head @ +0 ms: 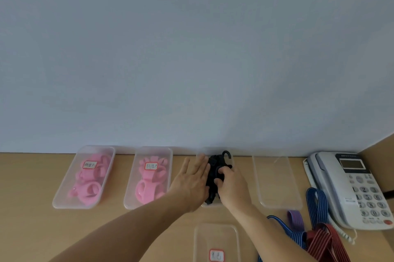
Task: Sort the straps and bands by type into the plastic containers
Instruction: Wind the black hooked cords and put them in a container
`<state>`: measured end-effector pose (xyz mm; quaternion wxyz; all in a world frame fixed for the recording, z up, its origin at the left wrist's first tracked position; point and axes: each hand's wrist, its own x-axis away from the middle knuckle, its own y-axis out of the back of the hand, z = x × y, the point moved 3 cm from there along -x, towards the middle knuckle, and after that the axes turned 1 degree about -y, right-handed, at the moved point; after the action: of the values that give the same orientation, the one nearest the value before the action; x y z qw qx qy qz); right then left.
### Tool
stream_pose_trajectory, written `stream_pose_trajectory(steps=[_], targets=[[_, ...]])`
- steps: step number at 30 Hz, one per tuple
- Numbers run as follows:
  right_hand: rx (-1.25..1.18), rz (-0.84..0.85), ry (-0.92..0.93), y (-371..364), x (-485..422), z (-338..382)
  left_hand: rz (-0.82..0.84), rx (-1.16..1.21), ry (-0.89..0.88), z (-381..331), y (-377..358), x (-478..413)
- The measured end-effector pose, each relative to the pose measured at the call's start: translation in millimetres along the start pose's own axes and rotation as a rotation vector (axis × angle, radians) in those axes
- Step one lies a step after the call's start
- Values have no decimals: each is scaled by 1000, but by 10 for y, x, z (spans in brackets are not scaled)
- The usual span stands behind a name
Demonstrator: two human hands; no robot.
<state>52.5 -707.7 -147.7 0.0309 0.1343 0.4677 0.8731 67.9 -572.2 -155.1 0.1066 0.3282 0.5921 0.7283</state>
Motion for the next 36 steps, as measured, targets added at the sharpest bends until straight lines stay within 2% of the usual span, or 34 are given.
stream_pose_trajectory(steps=[4, 7, 11, 15, 17, 26, 32, 36], targets=[[-37, -10, -28, -25, -73, -6, 22, 69, 10, 16, -5, -14], [9, -1, 14, 10, -45, -28, -25, 135, 8, 23, 12, 16], [219, -181, 140, 146, 38, -17, -67, 161, 13, 14, -6, 47], [378, -231, 357, 98, 36, -40, -76, 137, 12, 6, -13, 27], [430, -228, 368, 46, 88, -52, -58, 127, 8, 2, -32, 37], [415, -180, 321, -47, 142, -108, -4, 112, 7, -2, -3, 79], [402, -250, 321, 173, 163, -73, -66, 164, 2, 40, 267, 63], [265, -307, 330, 306, 274, -71, -82, 195, -12, 17, 336, 142]])
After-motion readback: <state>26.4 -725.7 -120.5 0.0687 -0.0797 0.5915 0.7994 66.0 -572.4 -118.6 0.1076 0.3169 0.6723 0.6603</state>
